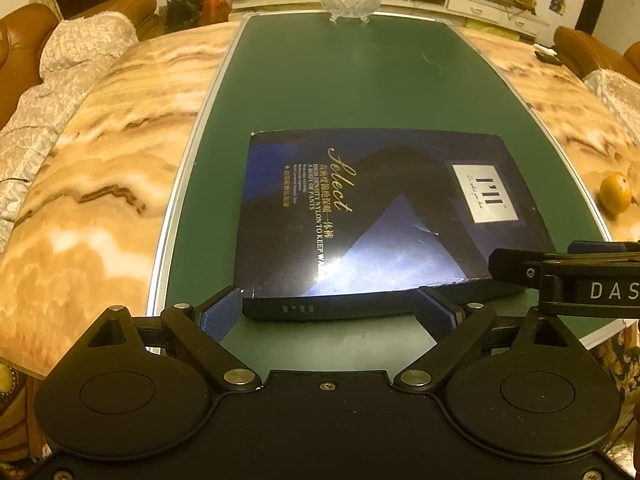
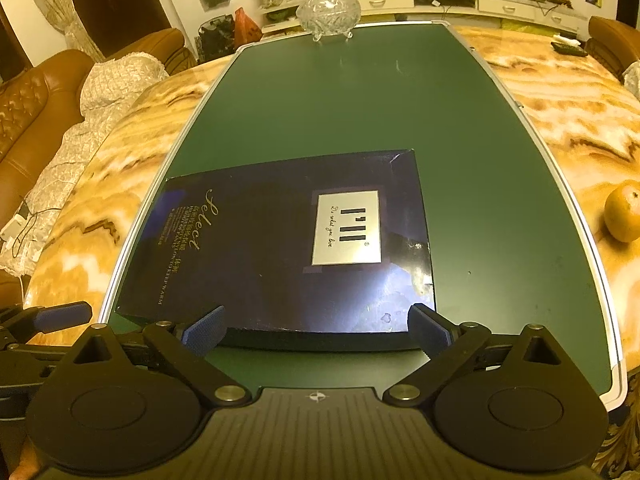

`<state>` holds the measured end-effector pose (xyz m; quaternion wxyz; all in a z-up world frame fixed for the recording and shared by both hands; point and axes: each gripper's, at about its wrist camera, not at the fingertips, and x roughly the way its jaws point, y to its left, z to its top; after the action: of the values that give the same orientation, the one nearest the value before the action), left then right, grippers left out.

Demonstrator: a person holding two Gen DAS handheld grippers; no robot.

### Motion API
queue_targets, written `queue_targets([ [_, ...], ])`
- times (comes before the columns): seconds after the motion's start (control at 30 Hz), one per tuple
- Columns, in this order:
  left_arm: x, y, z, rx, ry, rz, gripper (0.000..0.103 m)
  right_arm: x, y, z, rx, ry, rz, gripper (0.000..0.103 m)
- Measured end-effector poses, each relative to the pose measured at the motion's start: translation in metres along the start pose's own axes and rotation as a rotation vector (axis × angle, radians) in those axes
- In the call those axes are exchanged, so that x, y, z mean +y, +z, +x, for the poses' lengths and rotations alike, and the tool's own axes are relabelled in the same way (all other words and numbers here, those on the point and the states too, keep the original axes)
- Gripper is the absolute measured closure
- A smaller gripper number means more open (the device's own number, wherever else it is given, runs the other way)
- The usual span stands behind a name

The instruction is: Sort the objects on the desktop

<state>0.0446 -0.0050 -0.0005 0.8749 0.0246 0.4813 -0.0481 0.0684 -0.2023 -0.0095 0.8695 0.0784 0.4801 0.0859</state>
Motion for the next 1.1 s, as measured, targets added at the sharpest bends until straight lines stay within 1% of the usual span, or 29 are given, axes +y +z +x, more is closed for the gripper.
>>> queue_targets([
  [0.13,-0.001,0.000,-0.002,-0.009,0.003,0.003,0.006,-0.003,0.000,-0.001,-0.005,-0.001,0.011,0.003],
  [0.27,0.000,0.001,-0.002,-0.013,0.003,-0.002,0.004,-0.006,0.002,-0.002,-0.008,-0.001,0.024,0.000],
  [0.47,0.005,0.001,0.001,0.001,0.009,-0.026,0.003,-0.006,0.002,0.000,-0.008,-0.022,0.014,0.000],
  [0.87,0.013,-0.002,-0.002,-0.003,-0.046,-0.063,0.003,-0.005,-0.004,-0.002,-0.015,-0.050,-0.009,0.000],
  [1.1,0.016,-0.003,0.000,0.007,-0.059,-0.081,0.003,-0.003,-0.008,-0.002,-0.016,-0.062,-0.025,0.000],
])
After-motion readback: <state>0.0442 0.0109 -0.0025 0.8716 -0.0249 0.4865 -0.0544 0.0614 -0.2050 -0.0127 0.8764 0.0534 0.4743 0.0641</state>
